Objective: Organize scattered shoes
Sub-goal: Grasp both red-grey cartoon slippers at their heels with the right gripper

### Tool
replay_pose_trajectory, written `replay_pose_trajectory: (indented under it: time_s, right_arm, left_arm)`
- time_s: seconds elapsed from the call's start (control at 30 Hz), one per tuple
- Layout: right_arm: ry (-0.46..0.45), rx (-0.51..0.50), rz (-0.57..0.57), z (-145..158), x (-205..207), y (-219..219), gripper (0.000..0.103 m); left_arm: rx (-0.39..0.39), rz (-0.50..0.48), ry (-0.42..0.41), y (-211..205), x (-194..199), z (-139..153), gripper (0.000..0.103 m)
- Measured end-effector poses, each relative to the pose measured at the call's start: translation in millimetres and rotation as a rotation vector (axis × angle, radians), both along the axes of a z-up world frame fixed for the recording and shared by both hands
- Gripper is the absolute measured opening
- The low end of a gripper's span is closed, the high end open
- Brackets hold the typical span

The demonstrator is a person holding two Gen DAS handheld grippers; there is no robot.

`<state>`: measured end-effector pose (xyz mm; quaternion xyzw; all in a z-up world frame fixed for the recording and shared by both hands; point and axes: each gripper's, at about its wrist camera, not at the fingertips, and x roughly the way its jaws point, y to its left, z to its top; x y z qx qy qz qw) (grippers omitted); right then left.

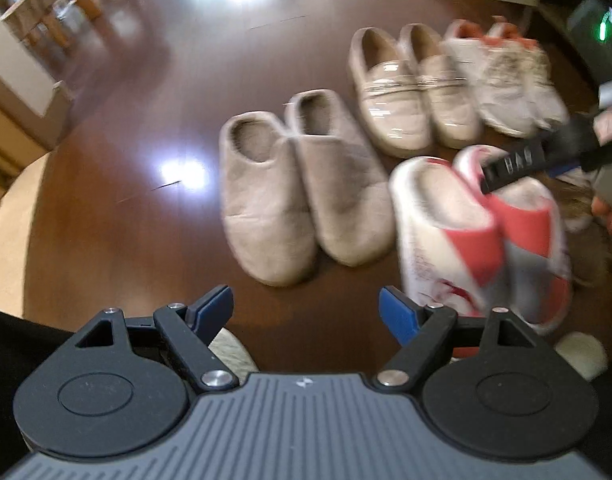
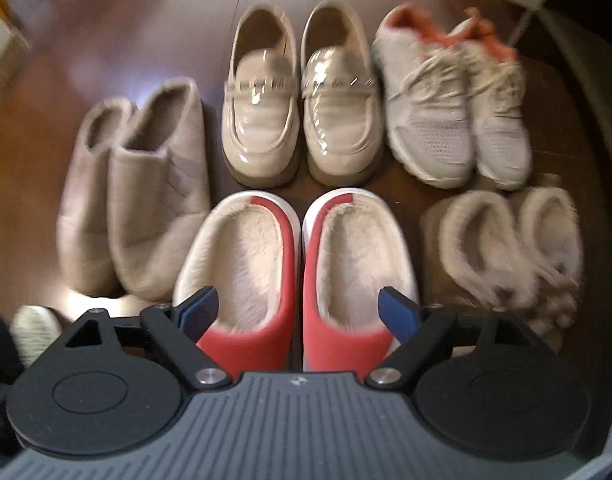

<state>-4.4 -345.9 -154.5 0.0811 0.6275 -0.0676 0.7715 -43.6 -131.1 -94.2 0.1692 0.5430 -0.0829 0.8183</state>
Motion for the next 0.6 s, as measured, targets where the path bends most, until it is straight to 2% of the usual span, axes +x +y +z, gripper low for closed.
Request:
replay_pose_trajectory:
  time_s: [0.13, 0.17, 0.23, 0.33, 0.37, 0.4, 0.43, 0.5, 0.6]
  right_arm:
    - [0.120, 0.014, 0.022, -43, 10, 5, 0.081]
    - [0.141, 0.022, 0.025, -48, 10, 5, 0.076]
    - [0.173, 0.035, 0.018, -56, 6, 4, 0.074]
    - [0.176, 0.051, 0.000, -61, 4, 2, 0.071]
    - [0.180, 0.053, -0.002, -63, 5, 2, 0.060]
    - [0.185, 0.059, -0.004, -65, 5, 3, 0.053]
    - [0.190, 0.065, -0.003, -68, 6, 4, 0.037]
    - [0.177, 0.048, 0.004, -73, 3, 8, 0.036]
    - [0.153, 0.055, 0.011, -71, -2, 8, 0.027]
  left_arm:
    - [-0.007, -0.007, -0.023, -1, 9, -3, 0.082]
    - [-0.013, -0.027, -0.025, -3, 9, -4, 0.082]
    - [-0.025, -0.070, -0.022, -9, 6, -6, 0.082]
    - [-0.020, -0.115, -0.018, -15, 1, -9, 0.082]
    - [-0.012, -0.120, -0.016, -16, 0, -10, 0.082]
    - [-0.004, -0.117, -0.014, -16, 0, -11, 0.082]
    - [0.002, -0.111, -0.010, -16, 1, -11, 0.082]
    - [0.012, -0.094, 0.003, -16, 2, -14, 0.082]
    - [0.033, -0.087, 0.031, -20, 4, -21, 0.082]
